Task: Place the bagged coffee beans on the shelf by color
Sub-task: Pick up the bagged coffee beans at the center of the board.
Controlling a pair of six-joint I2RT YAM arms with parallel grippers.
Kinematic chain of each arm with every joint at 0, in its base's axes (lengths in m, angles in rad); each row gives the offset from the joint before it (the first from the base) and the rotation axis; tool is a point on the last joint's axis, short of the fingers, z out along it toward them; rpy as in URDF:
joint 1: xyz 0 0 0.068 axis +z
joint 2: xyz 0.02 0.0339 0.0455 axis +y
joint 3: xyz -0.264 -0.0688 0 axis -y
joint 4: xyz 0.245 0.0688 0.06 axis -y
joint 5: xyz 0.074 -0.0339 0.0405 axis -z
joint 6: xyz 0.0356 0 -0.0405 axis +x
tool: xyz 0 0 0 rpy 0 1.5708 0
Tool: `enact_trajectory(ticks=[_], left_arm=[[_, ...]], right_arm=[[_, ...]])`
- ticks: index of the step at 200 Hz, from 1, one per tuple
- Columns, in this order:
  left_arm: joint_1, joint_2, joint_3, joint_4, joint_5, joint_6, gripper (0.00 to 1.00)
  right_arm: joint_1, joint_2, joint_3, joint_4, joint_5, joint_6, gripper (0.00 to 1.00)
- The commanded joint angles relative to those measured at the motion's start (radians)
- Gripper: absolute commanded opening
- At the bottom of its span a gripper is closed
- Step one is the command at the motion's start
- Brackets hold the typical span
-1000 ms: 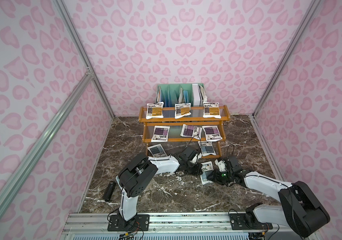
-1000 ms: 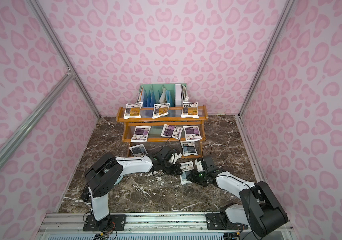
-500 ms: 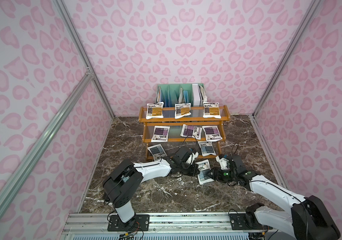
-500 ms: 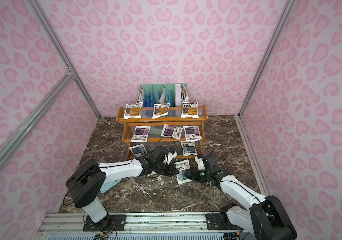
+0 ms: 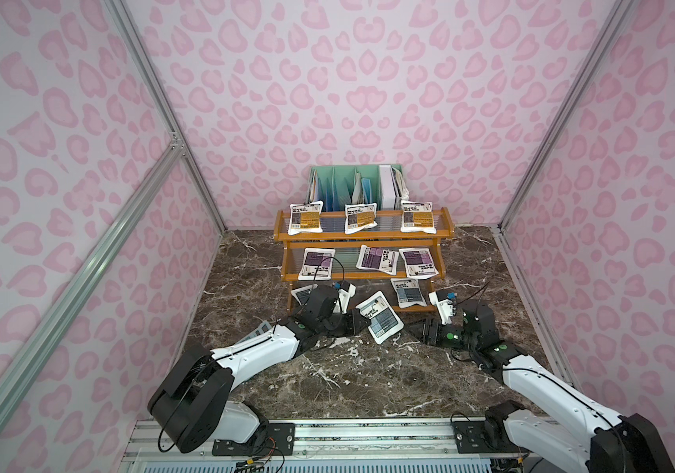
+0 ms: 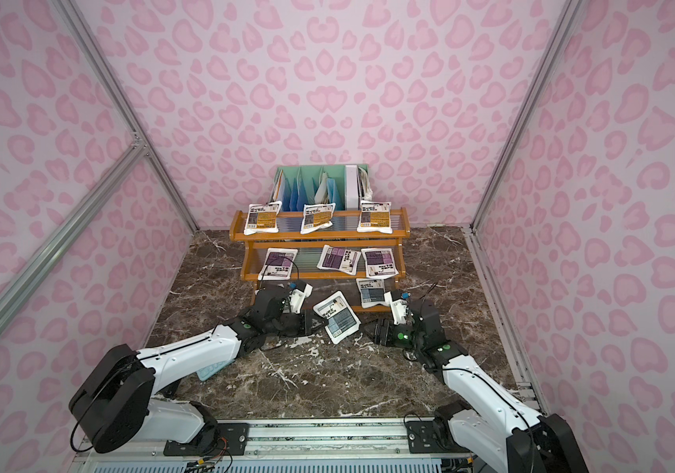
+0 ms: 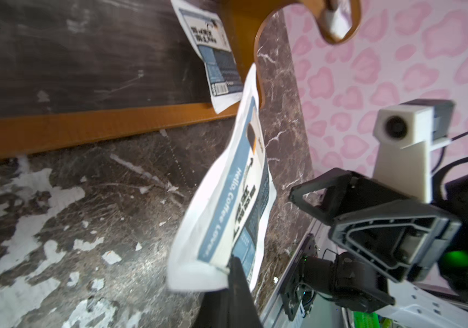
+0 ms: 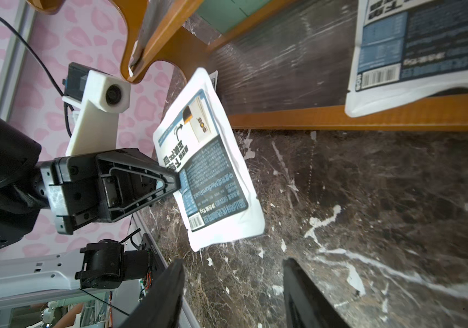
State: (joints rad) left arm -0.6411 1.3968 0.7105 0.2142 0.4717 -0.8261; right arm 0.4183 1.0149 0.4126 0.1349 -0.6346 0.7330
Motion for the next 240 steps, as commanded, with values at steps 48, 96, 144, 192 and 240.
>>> enact_trajectory(ticks=[48,96,144,192,240], left_arm=[[0.015,-0.012,-0.007,0.154,0.053,-0.107,0.0],[0.015,-0.012,-0.026,0.144,0.072,-0.102,0.0],[0.015,-0.033,-0.04,0.147,0.087,-0.094,0.0],[0.018,-0.051,-0.049,0.126,0.101,-0.082,0.0],[0.026,-0.046,-0.003,-0.045,0.042,-0.043,0.0]], right_arm=[[0.056,0.087,0.03,0.238,-0.016,0.068,0.54],[0.067,0.151,0.021,0.338,0.007,0.122,0.32],[0.084,0.191,0.007,0.374,0.029,0.144,0.17],[0.097,0.202,0.008,0.43,0.051,0.166,0.19],[0.11,0.189,0.006,0.406,0.092,0.156,0.0]])
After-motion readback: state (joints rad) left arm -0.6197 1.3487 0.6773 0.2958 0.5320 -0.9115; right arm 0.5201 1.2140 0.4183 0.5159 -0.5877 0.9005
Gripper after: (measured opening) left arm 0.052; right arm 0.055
